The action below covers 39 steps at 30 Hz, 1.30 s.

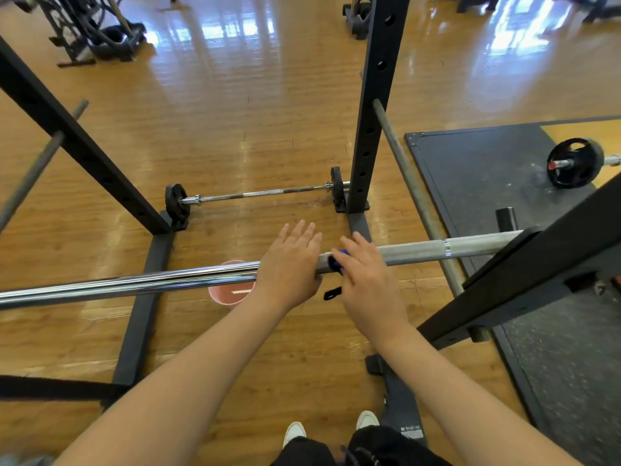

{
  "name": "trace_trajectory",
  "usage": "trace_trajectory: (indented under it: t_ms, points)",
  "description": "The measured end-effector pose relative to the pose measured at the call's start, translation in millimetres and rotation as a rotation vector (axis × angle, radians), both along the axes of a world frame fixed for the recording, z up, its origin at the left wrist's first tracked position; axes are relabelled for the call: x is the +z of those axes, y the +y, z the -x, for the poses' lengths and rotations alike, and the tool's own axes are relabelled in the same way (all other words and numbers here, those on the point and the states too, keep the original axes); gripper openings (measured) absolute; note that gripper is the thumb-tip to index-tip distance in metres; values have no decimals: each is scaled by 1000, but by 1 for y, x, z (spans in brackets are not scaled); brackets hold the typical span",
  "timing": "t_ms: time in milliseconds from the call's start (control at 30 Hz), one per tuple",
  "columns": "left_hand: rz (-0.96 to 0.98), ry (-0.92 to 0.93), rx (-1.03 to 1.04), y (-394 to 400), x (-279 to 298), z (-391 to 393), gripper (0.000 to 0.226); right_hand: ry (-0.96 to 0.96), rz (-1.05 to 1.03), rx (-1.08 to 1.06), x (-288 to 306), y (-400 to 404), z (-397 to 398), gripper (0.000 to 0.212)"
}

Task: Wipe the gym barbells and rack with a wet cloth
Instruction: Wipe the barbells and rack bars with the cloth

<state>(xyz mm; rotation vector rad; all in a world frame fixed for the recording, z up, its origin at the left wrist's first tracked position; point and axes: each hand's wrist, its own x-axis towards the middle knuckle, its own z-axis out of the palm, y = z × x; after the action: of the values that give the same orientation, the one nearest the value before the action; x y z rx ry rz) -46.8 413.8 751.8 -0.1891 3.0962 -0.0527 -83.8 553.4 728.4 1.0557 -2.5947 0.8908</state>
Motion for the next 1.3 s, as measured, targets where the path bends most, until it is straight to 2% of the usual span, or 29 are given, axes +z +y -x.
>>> trace_trajectory:
  t_ms: [100, 200, 267, 333, 433, 567, 633, 767, 867, 933, 1033, 1133, 1200, 1300]
  points:
    - [20, -2, 0, 0, 1, 1, 69, -36, 42, -152, 1, 28, 16, 29]
    - [22, -9, 5, 1, 1, 2, 67, -31, 71, -273, 4, 18, 18, 27]
    - [22, -10, 16, 2, 1, 2, 66, 11, 61, -243, 4, 0, 10, 29]
    - [28, 2, 19, 2, 2, 2, 65, 74, 20, -112, 2, -11, -2, 31]
    - [35, -1, 11, 3, 2, 0, 63, 77, -9, 9, -5, 3, 4, 33]
    - [45, -7, 10, 1, 1, 1, 60, 6, 50, -212, -1, 52, 32, 32]
    - [43, -6, 10, 1, 0, 1, 59, -53, 81, -281, 3, 49, 36, 32]
    - [49, -16, 23, 3, 1, 4, 59, 45, 35, -138, 2, -3, 5, 29]
    - [46, -35, 18, 2, 1, 4, 60, 45, 3, -7, -2, -3, -1, 39]
    - [37, -25, 18, 2, 2, 3, 60, 25, 14, -31, -5, 20, 12, 37]
    - [29, -10, 20, 1, 1, 3, 60, -22, 87, -182, -5, 47, 28, 32]
    - [32, -22, 26, 1, 0, 3, 61, -15, 115, -288, -3, 33, 26, 31]
    - [39, -31, 35, 1, 0, 4, 64, 43, 100, -259, 1, 11, 16, 28]
    - [42, -52, 36, 1, 0, 4, 72, 82, 26, -83, -2, -6, 2, 37]
